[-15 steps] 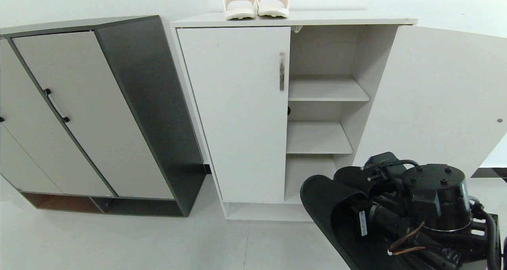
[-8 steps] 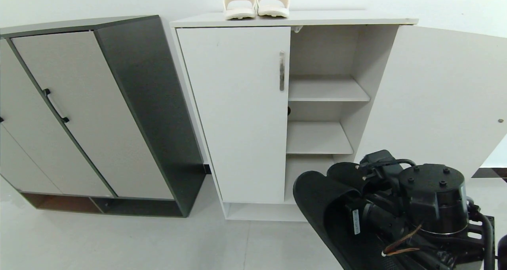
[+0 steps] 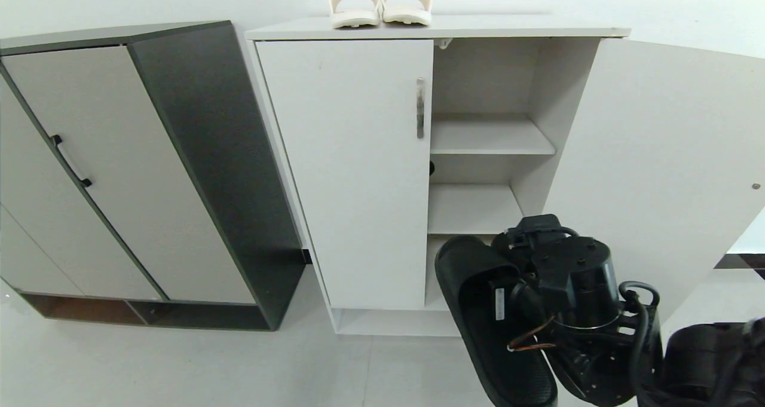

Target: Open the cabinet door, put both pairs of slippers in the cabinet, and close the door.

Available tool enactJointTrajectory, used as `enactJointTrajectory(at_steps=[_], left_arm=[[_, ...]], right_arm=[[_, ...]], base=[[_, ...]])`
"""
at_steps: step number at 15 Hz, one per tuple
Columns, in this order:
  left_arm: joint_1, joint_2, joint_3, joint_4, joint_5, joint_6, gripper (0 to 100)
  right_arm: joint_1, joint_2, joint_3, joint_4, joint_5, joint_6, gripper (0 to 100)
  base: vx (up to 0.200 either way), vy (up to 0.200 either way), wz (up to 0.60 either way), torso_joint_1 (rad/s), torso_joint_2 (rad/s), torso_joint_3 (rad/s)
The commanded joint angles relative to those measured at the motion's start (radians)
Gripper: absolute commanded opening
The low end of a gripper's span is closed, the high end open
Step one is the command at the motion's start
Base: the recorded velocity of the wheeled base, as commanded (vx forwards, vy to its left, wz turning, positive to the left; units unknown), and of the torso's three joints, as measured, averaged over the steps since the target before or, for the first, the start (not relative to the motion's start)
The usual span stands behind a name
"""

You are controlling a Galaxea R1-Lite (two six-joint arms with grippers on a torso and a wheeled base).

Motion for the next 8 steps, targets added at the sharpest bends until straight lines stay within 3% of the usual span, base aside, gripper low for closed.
enactJointTrajectory(at_steps=[1,4,8], left_arm=[[0.001,0.003,0.0,0.0,0.0,0.0,0],[0.001,0.003,0.0,-0.002,0.0,0.0,0],[0.001,0.003,0.0,-0.002,0.0,0.0,0]], right_arm=[[0.0,0.109,-0.042,-0.024,-0.027,0.023,0],[0.0,0.17,-0.053,-0.07,-0.029,0.021,0],[0.0,0.23,-0.111,-0.087,-0.03,0.0,0]], base=[[0.0,-0.2,0.0,0.012,0.0,-0.002],[0.0,-0.2,0.0,-0.002,0.01,0.001],[0.0,0.0,0.0,0.0,0.0,0.0]])
